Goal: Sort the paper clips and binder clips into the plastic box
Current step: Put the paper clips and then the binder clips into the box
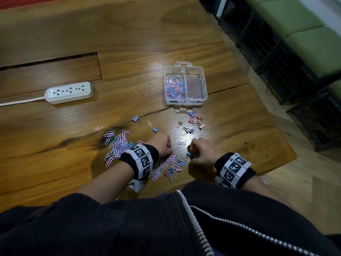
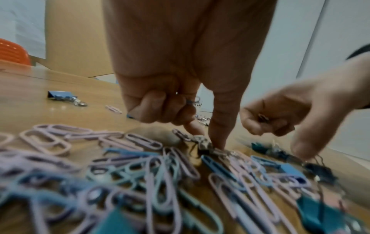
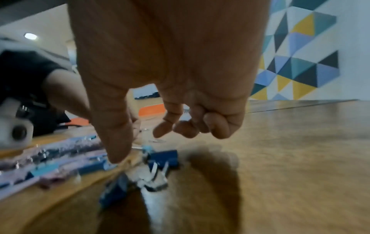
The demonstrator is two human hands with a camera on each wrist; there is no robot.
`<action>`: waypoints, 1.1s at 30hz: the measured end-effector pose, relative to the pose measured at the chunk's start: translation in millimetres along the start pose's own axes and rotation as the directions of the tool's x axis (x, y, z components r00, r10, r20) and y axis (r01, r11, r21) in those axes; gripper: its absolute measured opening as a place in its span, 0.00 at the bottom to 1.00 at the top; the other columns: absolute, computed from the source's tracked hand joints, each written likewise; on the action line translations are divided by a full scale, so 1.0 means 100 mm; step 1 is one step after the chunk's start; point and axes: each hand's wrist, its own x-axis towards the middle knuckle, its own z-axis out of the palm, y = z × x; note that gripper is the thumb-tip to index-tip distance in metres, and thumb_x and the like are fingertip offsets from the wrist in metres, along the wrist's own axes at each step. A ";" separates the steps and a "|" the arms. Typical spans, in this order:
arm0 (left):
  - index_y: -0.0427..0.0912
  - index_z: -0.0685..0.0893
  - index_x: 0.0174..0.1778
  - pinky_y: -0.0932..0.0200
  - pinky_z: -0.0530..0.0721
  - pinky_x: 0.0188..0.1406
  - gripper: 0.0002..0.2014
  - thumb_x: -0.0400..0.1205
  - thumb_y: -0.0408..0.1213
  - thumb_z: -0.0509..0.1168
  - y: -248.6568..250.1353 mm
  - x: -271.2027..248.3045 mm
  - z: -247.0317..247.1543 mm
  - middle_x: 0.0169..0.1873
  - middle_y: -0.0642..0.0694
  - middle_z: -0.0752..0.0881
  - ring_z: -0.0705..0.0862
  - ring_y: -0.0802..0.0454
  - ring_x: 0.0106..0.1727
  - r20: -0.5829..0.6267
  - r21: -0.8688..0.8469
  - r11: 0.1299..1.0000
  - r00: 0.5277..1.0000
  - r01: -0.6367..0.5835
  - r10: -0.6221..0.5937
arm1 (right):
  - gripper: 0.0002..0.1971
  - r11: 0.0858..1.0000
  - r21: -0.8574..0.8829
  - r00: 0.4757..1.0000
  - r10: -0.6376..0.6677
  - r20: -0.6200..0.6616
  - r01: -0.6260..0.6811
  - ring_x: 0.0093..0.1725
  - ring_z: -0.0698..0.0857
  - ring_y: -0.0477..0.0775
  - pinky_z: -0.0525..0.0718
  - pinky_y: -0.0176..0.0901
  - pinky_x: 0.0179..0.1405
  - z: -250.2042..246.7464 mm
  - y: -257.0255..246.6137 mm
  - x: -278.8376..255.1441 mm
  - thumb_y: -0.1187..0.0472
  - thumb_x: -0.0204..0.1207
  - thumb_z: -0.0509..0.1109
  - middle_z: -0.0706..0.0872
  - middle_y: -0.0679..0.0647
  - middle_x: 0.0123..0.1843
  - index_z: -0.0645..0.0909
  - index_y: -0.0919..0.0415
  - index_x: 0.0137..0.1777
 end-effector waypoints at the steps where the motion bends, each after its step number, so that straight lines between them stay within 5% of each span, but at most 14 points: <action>1: 0.43 0.75 0.36 0.62 0.74 0.38 0.08 0.78 0.37 0.67 0.01 0.02 -0.01 0.39 0.49 0.77 0.76 0.52 0.43 0.030 -0.022 1.000 0.999 0.020 -0.020 | 0.16 0.999 -0.030 0.999 0.023 -0.025 -0.023 0.55 0.74 0.52 0.79 0.44 0.56 0.01 0.03 0.02 0.60 0.68 0.73 0.74 0.52 0.54 0.72 0.56 0.53; 8: 0.44 0.70 0.28 0.65 0.70 0.26 0.15 0.81 0.38 0.60 0.05 0.04 -0.03 0.27 0.50 0.72 0.70 0.56 0.27 0.098 -0.075 0.989 0.988 0.127 -0.120 | 0.10 0.998 0.062 0.934 0.006 -0.358 0.017 0.54 0.71 0.47 0.72 0.39 0.55 -0.01 -0.03 0.01 0.57 0.73 0.70 0.74 0.51 0.52 0.77 0.58 0.51; 14: 0.43 0.72 0.27 0.67 0.67 0.19 0.18 0.85 0.39 0.55 0.09 -0.02 -0.15 0.25 0.49 0.73 0.68 0.56 0.24 0.178 -0.343 0.932 0.982 0.116 -0.057 | 0.11 0.859 0.499 0.982 -0.019 -0.190 0.113 0.33 0.79 0.33 0.73 0.18 0.27 0.06 -0.32 -0.08 0.64 0.71 0.72 0.77 0.41 0.35 0.81 0.67 0.52; 19: 0.43 0.75 0.38 0.66 0.68 0.25 0.13 0.86 0.40 0.52 0.07 -0.10 -0.22 0.29 0.49 0.75 0.70 0.56 0.27 0.248 -0.653 0.742 0.969 0.156 0.015 | 0.07 0.839 0.526 0.980 -0.039 -0.197 0.139 0.40 0.76 0.47 0.74 0.36 0.38 0.06 -0.38 -0.02 0.61 0.74 0.70 0.76 0.44 0.37 0.80 0.58 0.51; 22: 0.42 0.74 0.39 0.66 0.70 0.22 0.12 0.86 0.40 0.52 0.04 -0.13 -0.23 0.29 0.48 0.74 0.70 0.56 0.27 0.223 -0.750 0.642 0.975 0.161 0.016 | 0.03 0.815 0.548 0.976 -0.090 -0.197 0.186 0.33 0.73 0.40 0.73 0.23 0.30 0.01 -0.39 -0.02 0.63 0.75 0.68 0.75 0.44 0.34 0.77 0.60 0.42; 27: 0.41 0.73 0.36 0.68 0.67 0.19 0.12 0.86 0.38 0.53 0.01 -0.12 -0.26 0.27 0.48 0.68 0.68 0.61 0.18 0.129 -0.886 0.451 0.992 0.108 0.015 | 0.05 0.817 0.545 0.981 -0.139 -0.134 0.190 0.29 0.79 0.33 0.73 0.19 0.26 0.02 -0.32 -0.01 0.66 0.76 0.66 0.78 0.46 0.36 0.76 0.60 0.39; 30: 0.41 0.74 0.39 0.70 0.71 0.19 0.09 0.85 0.34 0.55 0.01 -0.13 -0.29 0.31 0.48 0.70 0.68 0.58 0.27 0.043 -0.925 0.375 0.999 0.051 -0.031 | 0.05 0.838 0.521 0.983 -0.088 -0.163 0.162 0.34 0.79 0.38 0.73 0.24 0.29 0.05 -0.27 0.02 0.64 0.76 0.66 0.80 0.46 0.36 0.76 0.59 0.39; 33: 0.35 0.77 0.49 0.70 0.80 0.21 0.09 0.86 0.32 0.52 0.00 -0.15 -0.31 0.36 0.45 0.72 0.73 0.55 0.31 0.100 -0.951 0.286 0.993 0.113 -0.059 | 0.04 0.932 0.352 0.961 0.012 -0.275 0.089 0.37 0.77 0.42 0.74 0.31 0.37 0.00 -0.18 0.09 0.61 0.75 0.68 0.80 0.47 0.38 0.79 0.61 0.42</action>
